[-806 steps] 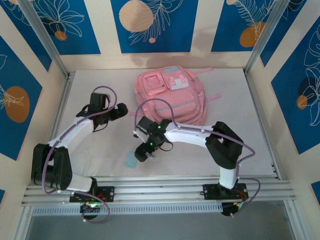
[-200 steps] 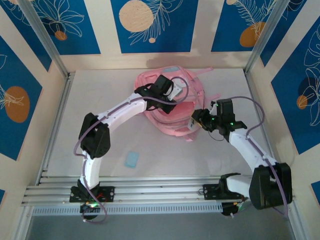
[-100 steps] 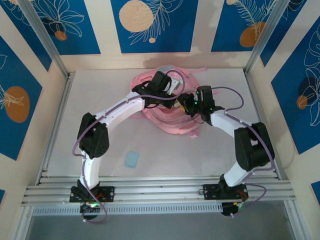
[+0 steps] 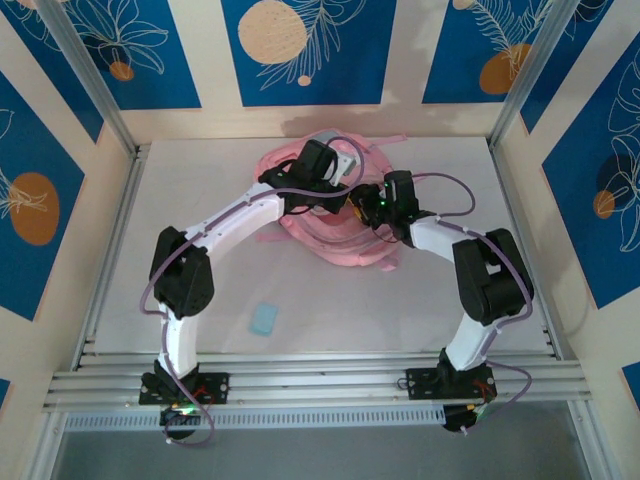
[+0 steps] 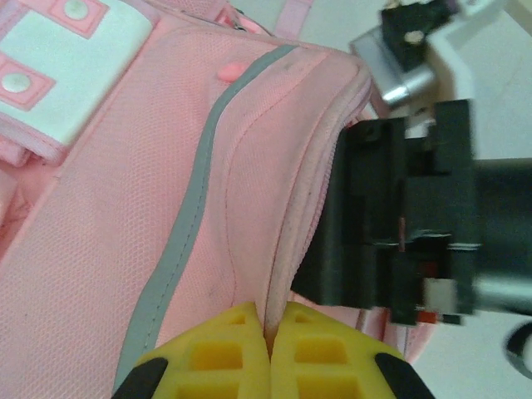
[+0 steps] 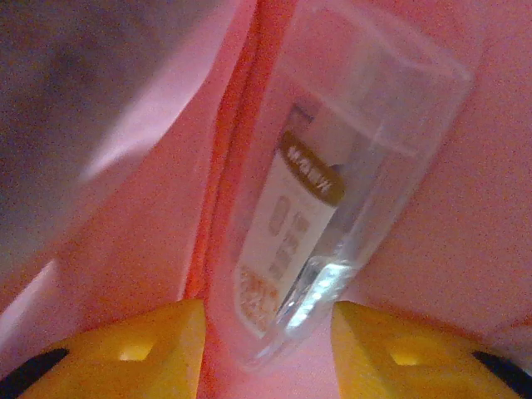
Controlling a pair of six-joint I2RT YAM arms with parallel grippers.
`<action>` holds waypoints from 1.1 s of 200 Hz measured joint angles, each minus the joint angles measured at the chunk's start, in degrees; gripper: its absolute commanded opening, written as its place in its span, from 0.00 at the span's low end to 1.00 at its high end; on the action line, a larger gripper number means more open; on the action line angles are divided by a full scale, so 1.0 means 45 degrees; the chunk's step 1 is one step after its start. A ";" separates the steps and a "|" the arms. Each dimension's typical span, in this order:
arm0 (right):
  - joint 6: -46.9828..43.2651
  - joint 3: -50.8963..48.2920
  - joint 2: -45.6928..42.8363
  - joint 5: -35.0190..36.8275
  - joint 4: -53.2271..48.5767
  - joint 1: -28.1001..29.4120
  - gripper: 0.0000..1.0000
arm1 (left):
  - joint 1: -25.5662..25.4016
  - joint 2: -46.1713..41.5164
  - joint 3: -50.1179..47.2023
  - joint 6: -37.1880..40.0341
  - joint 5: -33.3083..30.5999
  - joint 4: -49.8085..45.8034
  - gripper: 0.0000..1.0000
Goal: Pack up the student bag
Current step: Place the loose stationery in the student bag, then close the student bag at the top-center of the table.
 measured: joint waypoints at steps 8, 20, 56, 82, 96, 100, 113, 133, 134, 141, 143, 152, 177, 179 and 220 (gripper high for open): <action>-0.0170 0.0228 0.0345 0.0131 0.0015 0.0024 0.08 | 0.0000 0.0000 0.0000 0.0015 0.0039 -0.0024 0.00; -0.0185 0.0641 0.0894 0.0335 0.0194 0.0005 0.00 | 0.0024 0.0000 -0.0005 0.0063 0.0049 -0.0053 0.00; -0.0228 0.1792 0.2302 -0.0126 0.1117 0.0063 0.05 | 0.0180 -0.0039 -0.0287 0.0262 0.0073 0.0073 0.00; -0.0442 0.1831 0.2375 -0.0432 0.1234 0.0194 0.09 | 0.0311 -0.0403 -0.0855 0.0296 0.0087 0.0223 0.00; -0.0777 0.1593 0.2069 -0.0534 0.1093 0.0214 0.13 | 0.0442 -0.0612 -0.1093 0.0291 0.0194 0.0253 0.00; -0.0903 0.1481 0.1923 -0.0583 0.1015 0.0214 0.14 | 0.0491 -0.0656 -0.1141 0.0291 0.0257 0.0257 0.00; -0.1418 0.1054 0.1180 -0.0695 0.0476 0.0214 0.17 | 0.0665 -0.0753 -0.1263 0.0291 0.0379 0.0287 0.00; -0.2356 0.0529 -0.0219 -0.0763 -0.0631 0.0214 0.21 | 0.0806 -0.0869 -0.1477 0.0287 0.0515 0.0389 0.00; -0.2424 0.0495 -0.0335 -0.0758 -0.0724 0.0214 0.22 | 0.0806 -0.0874 -0.1486 0.0287 0.0520 0.0393 0.00; -0.2749 0.0359 -0.0831 -0.0733 -0.1137 0.0214 0.25 | 0.0835 -0.0903 -0.1569 0.0287 0.0534 0.0447 0.00; -0.2851 0.0316 -0.1010 -0.0704 -0.1282 0.0214 0.25 | 0.0835 -0.0913 -0.1583 0.0287 0.0534 0.0457 0.00; -0.3356 0.0155 -0.1690 -0.0627 -0.1894 0.0214 0.31 | 0.0845 -0.0967 -0.1705 0.0287 0.0568 0.0544 0.00; -0.4430 -0.0049 -0.3249 -0.0209 -0.3687 0.0199 0.65 | 0.0850 -0.1156 -0.2006 0.0306 0.0563 0.0641 0.27; -0.4541 -0.0049 -0.3317 -0.0165 -0.3789 0.0199 0.69 | 0.0855 -0.1175 -0.2025 0.0180 0.0568 0.0636 0.30; -0.5746 0.0112 -0.4711 0.0636 -0.6722 -0.0005 0.99 | 0.0894 -0.2210 -0.2837 0.0049 0.0413 0.0578 0.96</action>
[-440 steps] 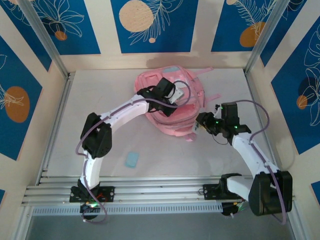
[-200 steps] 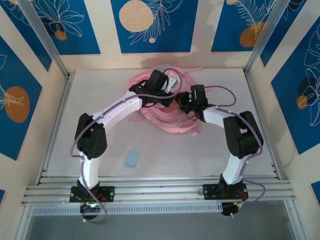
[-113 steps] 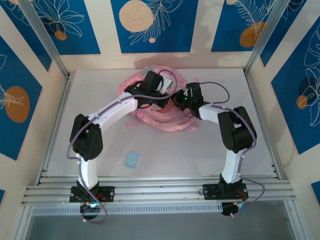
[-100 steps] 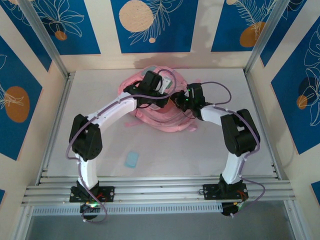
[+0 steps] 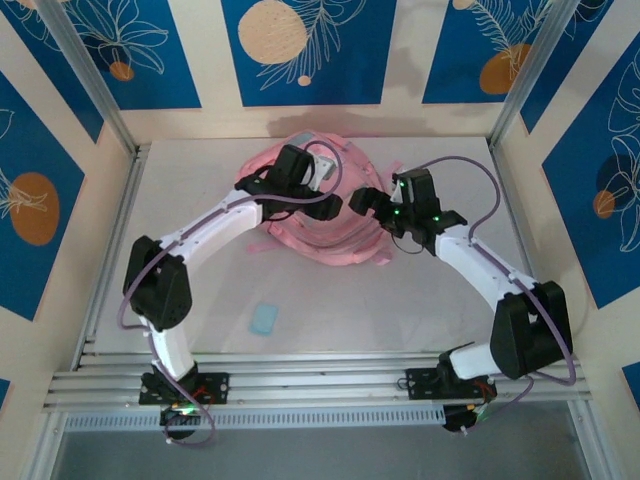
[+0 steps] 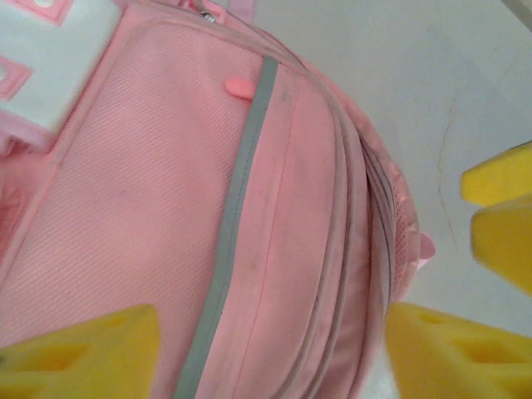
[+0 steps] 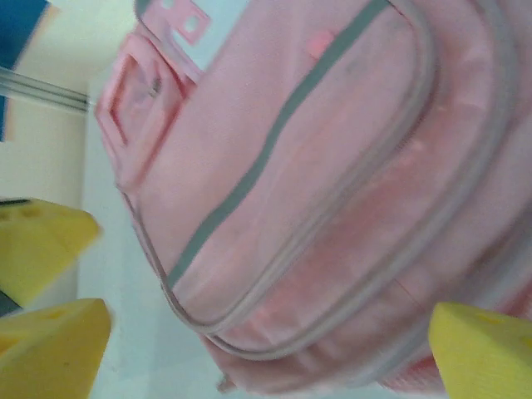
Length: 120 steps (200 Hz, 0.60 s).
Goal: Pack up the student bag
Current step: Close the student bag at the top-center of the table, then pick up the loose stationery from the bottom-center of the table.
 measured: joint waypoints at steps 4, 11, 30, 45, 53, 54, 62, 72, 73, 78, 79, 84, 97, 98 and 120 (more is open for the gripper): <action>-0.0087 0.0097 -0.0058 0.0000 -0.0321 -0.0053 0.99 | 0.0000 -0.0199 -0.0126 0.0034 -0.0083 -0.0063 0.98; -0.0219 0.0272 -0.0136 -0.0010 -0.0743 -0.0136 0.99 | 0.0005 -0.0534 -0.0364 0.0034 -0.0233 -0.0199 1.00; -0.0578 0.0476 -0.0418 -0.0170 -0.1355 -0.0301 0.99 | 0.0015 -0.1569 -0.1253 -0.0039 -0.0801 -0.0466 1.00; -0.0801 0.0476 -0.0665 -0.0364 -0.1681 -0.0379 0.99 | 0.0029 -0.2603 -0.2297 -0.0097 -0.1161 -0.0738 1.00; -0.0884 0.0476 -0.0743 -0.0418 -0.1831 -0.0369 0.99 | 0.0034 -0.3133 -0.2880 -0.0175 -0.1282 -0.0899 1.00; -0.0899 0.0476 -0.0753 -0.0418 -0.1841 -0.0369 0.99 | 0.0034 -0.3181 -0.2943 -0.0189 -0.1292 -0.0908 1.00; -0.0952 0.0476 -0.0782 -0.0452 -0.1967 -0.0325 0.99 | 0.0044 -0.3789 -0.3711 -0.0359 -0.1370 -0.1030 1.00; -0.0971 0.0457 -0.0782 -0.0452 -0.2021 -0.0238 0.99 | 0.0049 -0.4469 -0.4619 -0.0583 -0.1365 -0.1277 1.00; -0.0976 0.0447 -0.0782 -0.0447 -0.2021 -0.0219 0.99 | 0.0049 -0.4507 -0.4687 -0.0602 -0.1365 -0.1282 1.00; -0.0981 0.0413 -0.0782 -0.0452 -0.2035 -0.0170 0.99 | 0.0049 -0.4838 -0.5192 -0.0733 -0.1360 -0.1394 1.00; -0.0981 0.0393 -0.0782 -0.0442 -0.2030 -0.0146 0.99 | 0.0049 -0.4877 -0.5260 -0.0743 -0.1360 -0.1404 1.00; -0.0976 0.0330 -0.0792 -0.0447 -0.2025 -0.0068 0.99 | 0.0049 -0.5158 -0.5727 -0.0826 -0.1350 -0.1603 1.00; -0.0937 0.0083 -0.0797 -0.0393 -0.2021 0.0199 0.99 | 0.0049 -0.5770 -0.6824 -0.1010 -0.1336 -0.2050 1.00; -0.0933 0.0073 -0.0797 -0.0393 -0.2021 0.0219 0.99 | 0.0049 -0.5809 -0.6883 -0.1020 -0.1331 -0.2079 1.00; -0.0933 -0.0262 -0.0797 -0.0359 -0.2171 0.0665 0.99 | 0.0049 -0.6815 -0.8539 -0.1292 -0.1132 -0.2764 1.00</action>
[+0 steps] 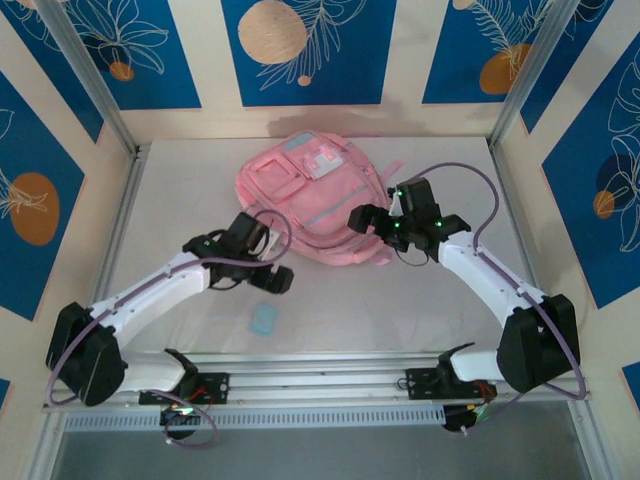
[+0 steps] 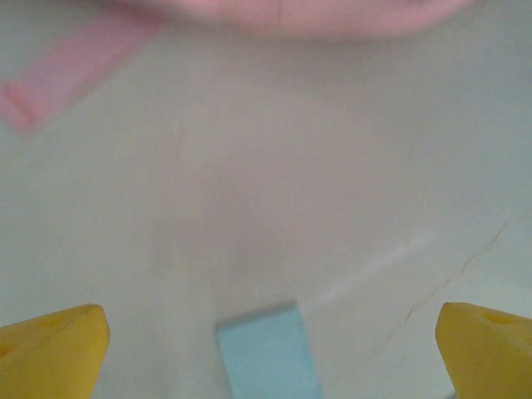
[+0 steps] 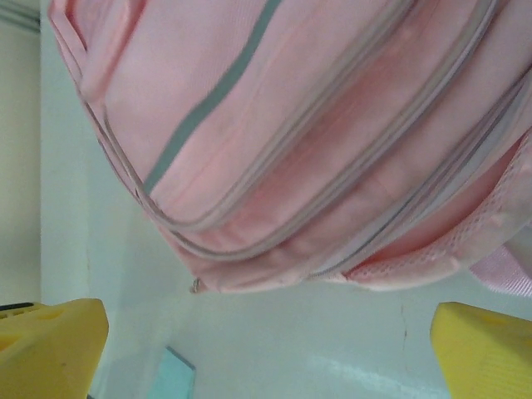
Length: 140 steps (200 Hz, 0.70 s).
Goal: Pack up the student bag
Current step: Pick up the loose stationery from the bottom-center of the table.
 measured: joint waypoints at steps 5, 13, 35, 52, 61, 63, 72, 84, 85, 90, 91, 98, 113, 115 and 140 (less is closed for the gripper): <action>-0.0005 -0.0015 0.0000 0.0000 -0.0058 0.0068 0.99 | 0.0000 -0.0253 -0.0335 -0.0087 0.0053 -0.0165 1.00; -0.0005 -0.0029 0.0000 0.0000 -0.0092 0.0209 0.99 | 0.0000 -0.0641 -0.0831 -0.0243 0.0160 -0.0325 1.00; 0.0019 -0.0039 -0.0039 0.0087 -0.0277 0.0505 0.99 | -0.0019 -0.1418 -0.1977 -0.0835 0.0466 -0.0539 1.00; 0.0131 -0.0155 -0.0151 0.0209 -0.0267 0.0651 0.99 | -0.0233 -0.1506 -0.2569 -0.1321 0.0525 -0.0583 0.97; 0.0223 -0.0267 -0.0238 0.0248 -0.0272 0.0699 0.99 | -0.0379 -0.1443 -0.2720 -0.1554 0.0505 -0.0583 0.95; 0.0248 -0.0291 -0.0262 0.0257 -0.0267 0.0699 0.99 | -0.0418 -0.1423 -0.2744 -0.1559 0.0500 -0.0578 0.95; 0.0335 -0.0398 -0.0340 0.0262 -0.0267 0.0719 0.99 | -0.0602 -0.1282 -0.2803 -0.1734 0.0500 -0.0573 0.93; 0.0437 -0.0457 -0.0364 0.0262 -0.0277 0.0719 0.99 | -0.0840 -0.1059 -0.2837 -0.1943 0.0374 -0.0520 0.92; 0.0447 -0.0457 -0.0364 0.0262 -0.0277 0.0719 0.99 | -0.0855 -0.1044 -0.2841 -0.1953 0.0374 -0.0515 0.92; 0.0481 -0.0461 -0.0364 0.0262 -0.0277 0.0724 0.99 | -0.0942 -0.0942 -0.2871 -0.2074 0.0306 -0.0476 0.92; 0.0481 -0.0461 -0.0364 0.0262 -0.0277 0.0724 0.99 | -0.0957 -0.0933 -0.2875 -0.2084 0.0296 -0.0471 0.92; 0.0529 -0.0461 -0.0364 0.0262 -0.0277 0.0748 0.99 | -0.1103 -0.0811 -0.2924 -0.2161 0.0170 -0.0437 0.91; 0.0617 -0.0461 -0.0374 0.0296 -0.0272 0.0792 0.99 | -0.1443 -0.0588 -0.3065 -0.2341 -0.0024 -0.0364 0.90; 0.0622 -0.0461 -0.0374 0.0301 -0.0277 0.0792 0.99 | -0.1477 -0.0568 -0.3075 -0.2370 -0.0029 -0.0359 0.89; 0.0670 -0.0461 -0.0379 0.0330 -0.0306 0.0806 0.99 | -0.2045 -0.0131 -0.3293 -0.2671 -0.0306 -0.0141 0.87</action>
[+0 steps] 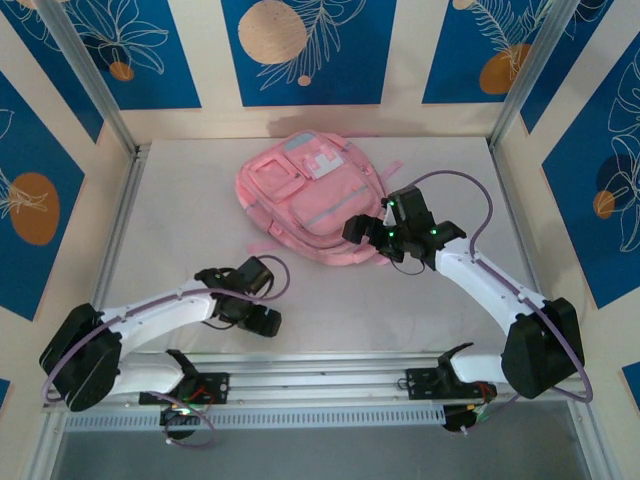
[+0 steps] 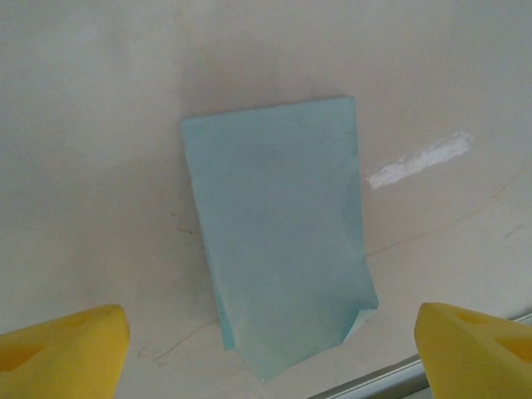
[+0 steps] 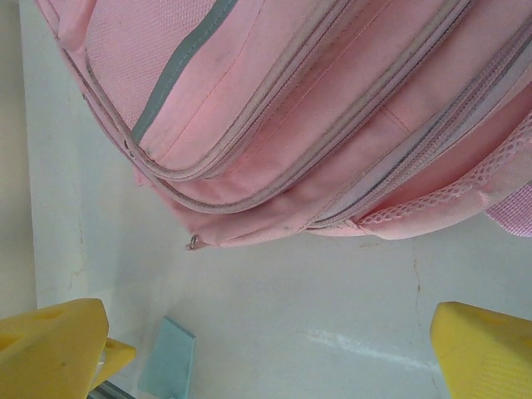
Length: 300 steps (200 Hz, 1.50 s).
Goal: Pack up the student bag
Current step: Pick up the loose stationery from the bottom-center of the table.
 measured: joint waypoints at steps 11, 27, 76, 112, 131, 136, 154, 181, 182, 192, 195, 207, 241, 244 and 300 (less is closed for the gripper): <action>0.0000 0.0000 -0.0019 0.0019 -0.0015 -0.0005 0.99 | -0.0287 0.0194 -0.0044 -0.0151 -0.0107 0.0063 0.86; 0.0044 0.0000 -0.0034 0.0053 -0.0015 0.0000 0.99 | -0.0690 0.0471 -0.0131 -0.0350 -0.0257 0.0243 0.86; 0.0087 0.0000 -0.0073 0.0126 -0.0058 0.0024 0.99 | -0.1180 0.1127 -0.0306 -0.0937 -0.0957 0.0656 0.72; 0.0083 -0.0010 -0.0107 0.0257 -0.0092 0.0068 0.99 | -0.1190 0.1185 -0.0223 -0.1117 -0.1190 0.0578 0.53; 0.0087 -0.0019 -0.0131 0.0262 -0.0112 0.0083 0.99 | -0.1214 0.1175 -0.0209 -0.1122 -0.1205 0.0612 0.46; 0.0087 -0.0019 -0.0141 0.0267 -0.0112 0.0083 0.99 | -0.1234 0.1166 -0.0209 -0.1166 -0.1248 0.0631 0.43; 0.0087 -0.0024 -0.0160 0.0262 -0.0092 0.0083 0.99 | -0.1234 0.1166 -0.0204 -0.1229 -0.1336 0.0675 0.36; 0.0087 -0.0151 -0.0160 0.0257 0.0010 0.0131 0.99 | -0.1234 0.1127 -0.0204 -0.1219 -0.1370 0.0685 0.36; 0.0087 -0.0155 -0.0160 0.0253 0.0015 0.0136 0.99 | -0.1234 0.1122 -0.0204 -0.1219 -0.1370 0.0685 0.36; 0.0083 -0.0189 -0.0160 0.0243 0.0010 0.0194 0.99 | -0.1234 0.1103 -0.0199 -0.1214 -0.1370 0.0685 0.36; 0.0083 -0.0194 -0.0160 0.0223 0.0019 0.0223 1.00 | -0.1234 0.1103 -0.0185 -0.1214 -0.1370 0.0675 0.36; 0.0078 -0.0262 -0.0160 0.0005 0.0199 0.0311 0.99 | -0.1234 0.1098 -0.0058 -0.1190 -0.1263 0.0738 0.36; 0.0073 -0.0641 -0.0160 -0.1326 0.1127 0.0627 0.94 | -0.1234 0.0432 0.1005 -0.0840 -0.0855 0.1010 0.37; 0.0087 -0.0680 -0.0160 -0.1467 0.1239 0.0665 0.94 | -0.1234 0.0345 0.1127 -0.0782 -0.0831 0.1054 0.37; 0.0369 -0.1175 0.0015 -0.3973 0.3186 0.0879 0.81 | -0.1171 -0.0107 0.3167 0.0039 -0.0335 0.2123 0.37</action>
